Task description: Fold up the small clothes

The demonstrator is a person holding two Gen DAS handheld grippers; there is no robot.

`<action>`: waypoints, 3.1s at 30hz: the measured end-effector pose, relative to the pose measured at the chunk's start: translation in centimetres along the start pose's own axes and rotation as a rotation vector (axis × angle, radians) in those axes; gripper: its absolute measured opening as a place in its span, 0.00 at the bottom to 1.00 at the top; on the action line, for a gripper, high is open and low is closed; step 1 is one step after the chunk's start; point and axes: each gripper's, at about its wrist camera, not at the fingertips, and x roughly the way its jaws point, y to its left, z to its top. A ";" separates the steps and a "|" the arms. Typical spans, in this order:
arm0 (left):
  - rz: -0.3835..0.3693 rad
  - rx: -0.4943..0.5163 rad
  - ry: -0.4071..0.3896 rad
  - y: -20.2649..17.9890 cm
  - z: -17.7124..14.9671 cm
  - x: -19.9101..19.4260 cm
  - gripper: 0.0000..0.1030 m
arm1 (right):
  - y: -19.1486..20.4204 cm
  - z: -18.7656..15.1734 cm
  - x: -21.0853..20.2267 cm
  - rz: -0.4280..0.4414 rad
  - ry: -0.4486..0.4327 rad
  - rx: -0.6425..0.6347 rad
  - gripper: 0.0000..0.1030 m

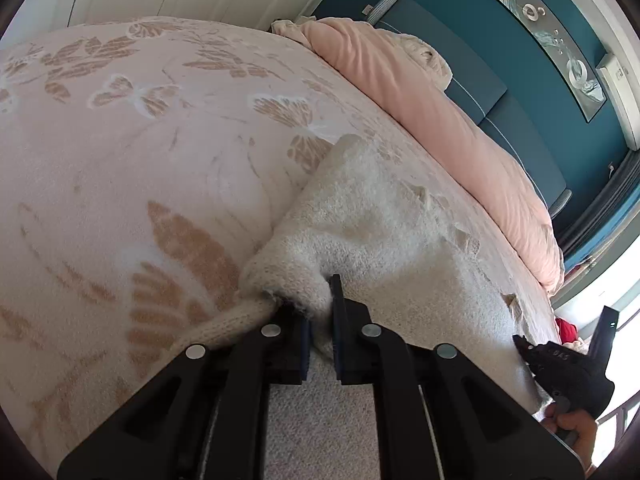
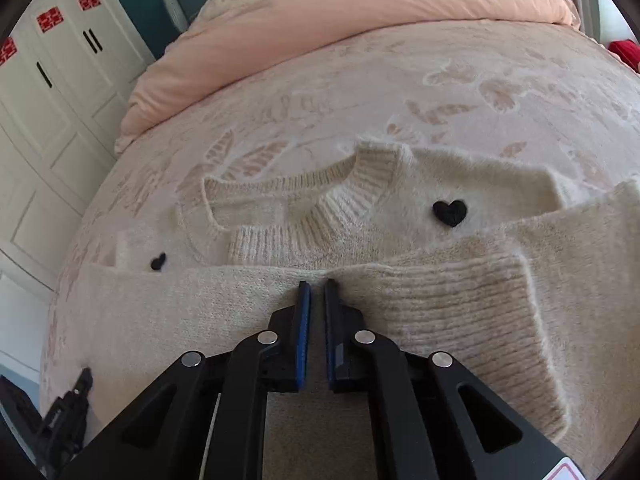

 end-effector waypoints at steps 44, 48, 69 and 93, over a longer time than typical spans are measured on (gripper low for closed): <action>0.048 0.117 0.497 4.7 -8.6 -32.8 0.04 | -9.2 -29.4 -35.0 0.090 0.114 -0.006 0.09; 0.043 0.148 0.573 6.5 -13.1 -36.5 0.04 | -9.8 -35.0 -36.6 0.037 0.259 -0.132 0.09; -0.078 0.322 0.303 -4.5 -2.1 -32.1 0.04 | -13.4 -21.4 -39.0 0.230 -0.054 0.067 0.12; 0.057 0.376 0.450 -4.1 -5.2 -15.1 0.06 | -15.2 -20.7 -24.4 -0.093 -0.005 0.051 0.06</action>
